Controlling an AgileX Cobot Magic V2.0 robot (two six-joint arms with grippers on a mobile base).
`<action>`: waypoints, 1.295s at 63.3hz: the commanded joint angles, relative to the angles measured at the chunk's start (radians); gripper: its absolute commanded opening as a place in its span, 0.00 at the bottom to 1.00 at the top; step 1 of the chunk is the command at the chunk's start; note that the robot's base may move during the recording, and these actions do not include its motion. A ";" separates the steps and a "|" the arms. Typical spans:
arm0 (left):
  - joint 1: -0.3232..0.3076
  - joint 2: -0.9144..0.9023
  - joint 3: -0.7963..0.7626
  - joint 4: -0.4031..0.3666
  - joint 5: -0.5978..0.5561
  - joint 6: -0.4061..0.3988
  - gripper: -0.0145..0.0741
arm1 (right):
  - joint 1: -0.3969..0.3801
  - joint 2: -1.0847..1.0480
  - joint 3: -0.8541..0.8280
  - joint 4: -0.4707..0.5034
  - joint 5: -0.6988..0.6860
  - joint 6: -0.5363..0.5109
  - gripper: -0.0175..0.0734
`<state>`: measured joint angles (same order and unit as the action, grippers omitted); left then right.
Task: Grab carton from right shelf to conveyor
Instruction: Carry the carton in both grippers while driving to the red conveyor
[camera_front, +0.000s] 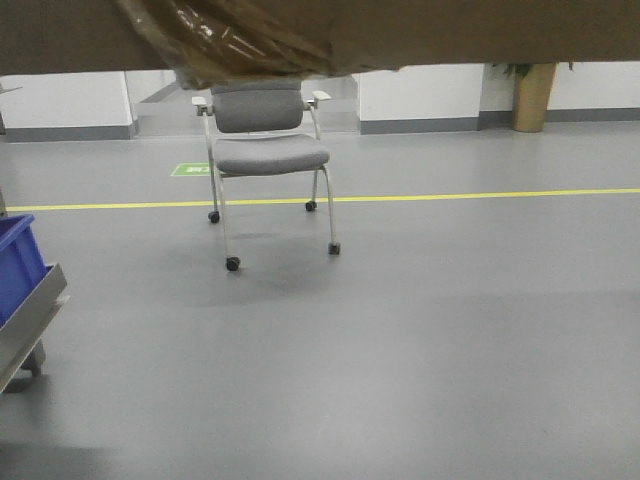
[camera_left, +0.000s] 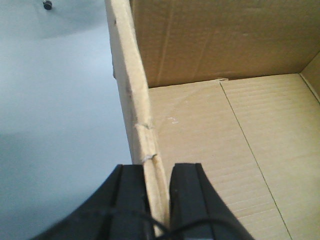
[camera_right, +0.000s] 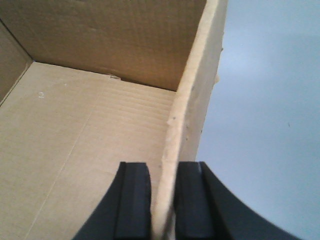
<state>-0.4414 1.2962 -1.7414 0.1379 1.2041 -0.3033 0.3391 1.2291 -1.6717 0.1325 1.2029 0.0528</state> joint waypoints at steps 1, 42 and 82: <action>0.007 -0.013 -0.005 0.080 -0.005 0.011 0.15 | -0.007 -0.018 -0.003 -0.033 -0.024 -0.025 0.12; 0.007 -0.006 -0.005 0.083 -0.006 0.011 0.15 | -0.007 0.004 -0.003 -0.033 -0.072 -0.025 0.12; 0.007 -0.006 -0.005 0.113 -0.006 0.011 0.15 | -0.007 0.049 -0.003 -0.033 -0.324 -0.025 0.12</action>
<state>-0.4414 1.2981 -1.7414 0.2066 1.1877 -0.3033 0.3391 1.2873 -1.6717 0.1420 0.9699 0.0342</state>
